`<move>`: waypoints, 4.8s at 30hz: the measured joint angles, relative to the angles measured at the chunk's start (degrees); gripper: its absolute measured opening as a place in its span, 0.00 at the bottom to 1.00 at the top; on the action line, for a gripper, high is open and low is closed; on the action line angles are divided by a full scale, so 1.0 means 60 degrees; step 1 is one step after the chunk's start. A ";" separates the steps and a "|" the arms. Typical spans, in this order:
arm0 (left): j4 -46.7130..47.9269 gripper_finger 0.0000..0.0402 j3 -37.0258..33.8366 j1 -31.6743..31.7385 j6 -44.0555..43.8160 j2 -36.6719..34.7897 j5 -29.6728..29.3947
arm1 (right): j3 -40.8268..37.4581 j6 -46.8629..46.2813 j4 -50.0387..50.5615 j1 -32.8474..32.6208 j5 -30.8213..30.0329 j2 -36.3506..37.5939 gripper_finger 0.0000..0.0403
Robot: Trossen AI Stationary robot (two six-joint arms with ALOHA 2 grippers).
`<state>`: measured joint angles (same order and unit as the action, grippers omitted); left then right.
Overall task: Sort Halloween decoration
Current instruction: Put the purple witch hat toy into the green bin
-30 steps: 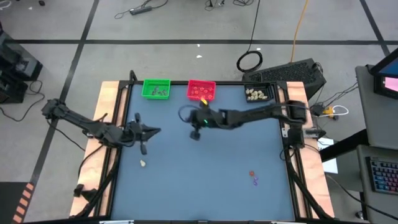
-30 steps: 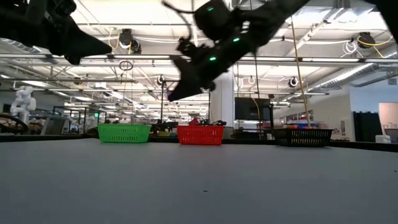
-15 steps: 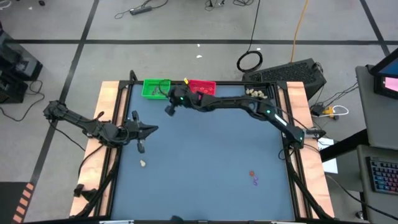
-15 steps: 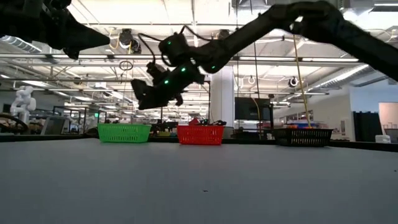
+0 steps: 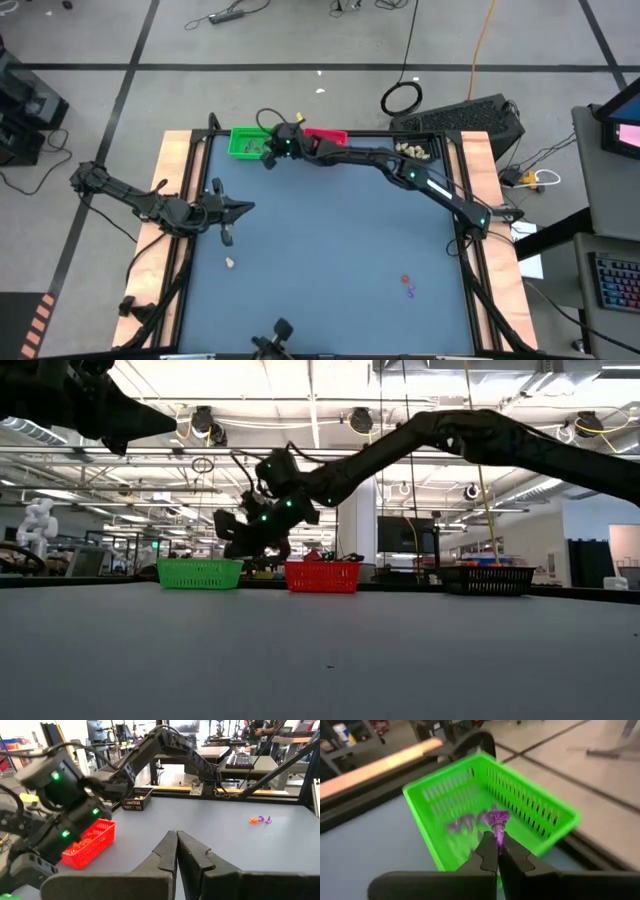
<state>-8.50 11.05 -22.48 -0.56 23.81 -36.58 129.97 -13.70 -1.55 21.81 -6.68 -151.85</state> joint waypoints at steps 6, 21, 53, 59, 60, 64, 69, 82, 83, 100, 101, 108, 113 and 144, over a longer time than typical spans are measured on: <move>-0.0002 0.04 0.0000 0.0003 0.0000 0.0000 0.0011 | -0.0004 -0.0132 0.0127 0.0114 0.0409 -0.0025 0.01; 0.0177 0.04 0.0000 0.0000 -0.0007 0.0002 0.0055 | -0.0004 -0.0049 0.0417 0.0053 0.0643 0.0085 0.34; 0.0302 0.04 0.0000 -0.0007 -0.0038 0.0182 0.0883 | -1.0657 0.0581 -0.2985 -0.2711 -0.0406 0.7316 0.00; 0.0244 0.04 0.0000 -0.0007 -0.0106 0.0750 0.0914 | -1.1957 -0.0304 0.0885 -0.4333 -0.1349 0.9944 0.00; 0.0202 0.04 0.0000 -0.0007 -0.0104 0.0834 0.0914 | -1.2009 -0.0657 0.1663 -0.4712 -0.1410 1.0355 0.00; -0.0081 0.04 0.0000 -0.0007 -0.0093 0.1026 0.0911 | -1.2029 -0.2417 0.4390 -0.6198 -0.1375 1.1615 0.00; -0.0095 0.04 0.0000 -0.0007 -0.0095 0.1051 0.0905 | -1.2029 -0.4887 0.6723 -0.8044 -0.0857 1.2233 0.00; -0.0070 0.04 0.0000 -0.0004 -0.0098 0.1056 0.0820 | -1.2029 -0.9192 0.7941 -1.0779 0.0807 1.1343 0.21; -0.0064 0.04 0.0000 -0.0004 -0.0099 0.1056 0.0819 | -1.2029 -0.9374 0.7961 -1.0847 0.1034 1.1184 0.24; -0.0067 0.04 0.0000 -0.0007 -0.0135 0.1078 0.0809 | -1.2029 -1.0781 0.8053 -1.0191 0.2600 0.9425 0.34; -0.0075 0.04 0.0000 -0.0006 -0.0135 0.1078 0.0809 | -1.2022 -1.0779 0.8040 -1.0190 0.2659 0.9346 0.34; -0.0070 0.04 0.0000 -0.0007 -0.0135 0.1078 0.0809 | -1.2018 -1.0496 0.7797 -1.0189 0.2605 0.8958 0.32; -0.0073 0.04 0.0000 -0.0004 -0.0131 0.1078 0.0809 | -1.1996 -1.0061 0.7750 -1.0161 0.2599 0.8681 0.23; -0.0071 0.04 0.0000 -0.0007 -0.0294 0.1075 0.0809 | -1.0812 -0.2984 0.4376 -0.7154 -0.0673 0.9614 0.00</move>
<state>-8.93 11.05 -22.52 -2.32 30.26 -31.73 65.10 -31.60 24.71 -21.11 -10.72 -94.17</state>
